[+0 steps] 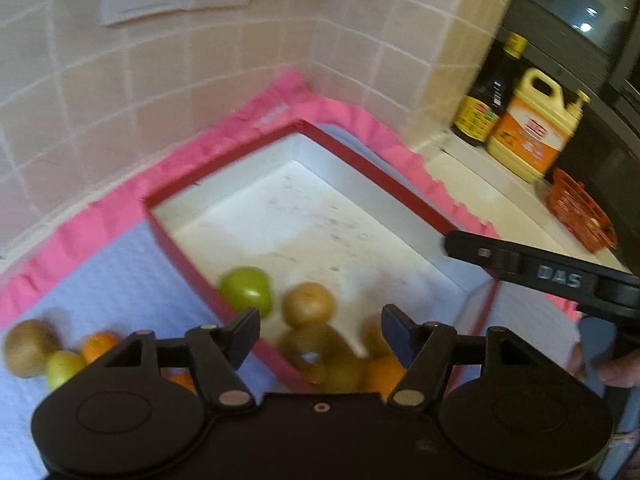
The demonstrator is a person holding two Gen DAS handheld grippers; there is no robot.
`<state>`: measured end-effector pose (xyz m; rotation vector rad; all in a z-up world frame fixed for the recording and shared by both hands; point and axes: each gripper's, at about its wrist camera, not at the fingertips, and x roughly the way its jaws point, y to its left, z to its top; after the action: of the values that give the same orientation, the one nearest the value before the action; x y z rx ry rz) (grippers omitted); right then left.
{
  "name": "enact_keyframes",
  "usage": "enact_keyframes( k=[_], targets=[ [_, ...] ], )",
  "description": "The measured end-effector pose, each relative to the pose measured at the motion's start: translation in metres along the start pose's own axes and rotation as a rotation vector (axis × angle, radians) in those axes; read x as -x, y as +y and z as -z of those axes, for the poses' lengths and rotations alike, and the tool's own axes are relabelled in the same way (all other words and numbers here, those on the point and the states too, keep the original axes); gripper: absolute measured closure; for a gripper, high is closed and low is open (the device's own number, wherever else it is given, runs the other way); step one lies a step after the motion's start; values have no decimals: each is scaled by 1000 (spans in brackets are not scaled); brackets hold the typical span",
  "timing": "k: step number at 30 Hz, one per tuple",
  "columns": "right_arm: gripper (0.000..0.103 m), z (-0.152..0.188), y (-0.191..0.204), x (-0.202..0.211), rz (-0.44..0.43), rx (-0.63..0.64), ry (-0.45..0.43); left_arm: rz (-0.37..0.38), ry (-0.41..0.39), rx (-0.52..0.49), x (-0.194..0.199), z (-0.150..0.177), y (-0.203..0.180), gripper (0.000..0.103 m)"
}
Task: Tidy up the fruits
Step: 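Move both grippers back to the fruit and grasp a brown kiwi with left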
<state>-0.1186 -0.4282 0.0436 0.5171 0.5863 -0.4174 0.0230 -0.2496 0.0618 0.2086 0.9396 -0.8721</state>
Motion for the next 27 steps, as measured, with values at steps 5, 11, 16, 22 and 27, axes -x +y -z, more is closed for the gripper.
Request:
enact_keyframes(
  k=[5, 11, 16, 22, 27],
  targets=[
    [33, -6, 24, 1, -28, 33, -25, -84, -25, 58, 12, -6, 33, 23],
    [33, -10, 61, -7, -79, 79, -22, -159, -51, 126, 29, -9, 79, 23],
    [33, -7, 100, -17, -141, 144, 3, -221, -52, 195, 43, -5, 119, 24],
    [33, 7, 142, -29, -214, 207, 52, -295, -38, 260, 54, 4, 166, 24],
    [33, 31, 175, -38, -271, 268, 117, -336, -11, 307, 55, 11, 198, 24]
  ],
)
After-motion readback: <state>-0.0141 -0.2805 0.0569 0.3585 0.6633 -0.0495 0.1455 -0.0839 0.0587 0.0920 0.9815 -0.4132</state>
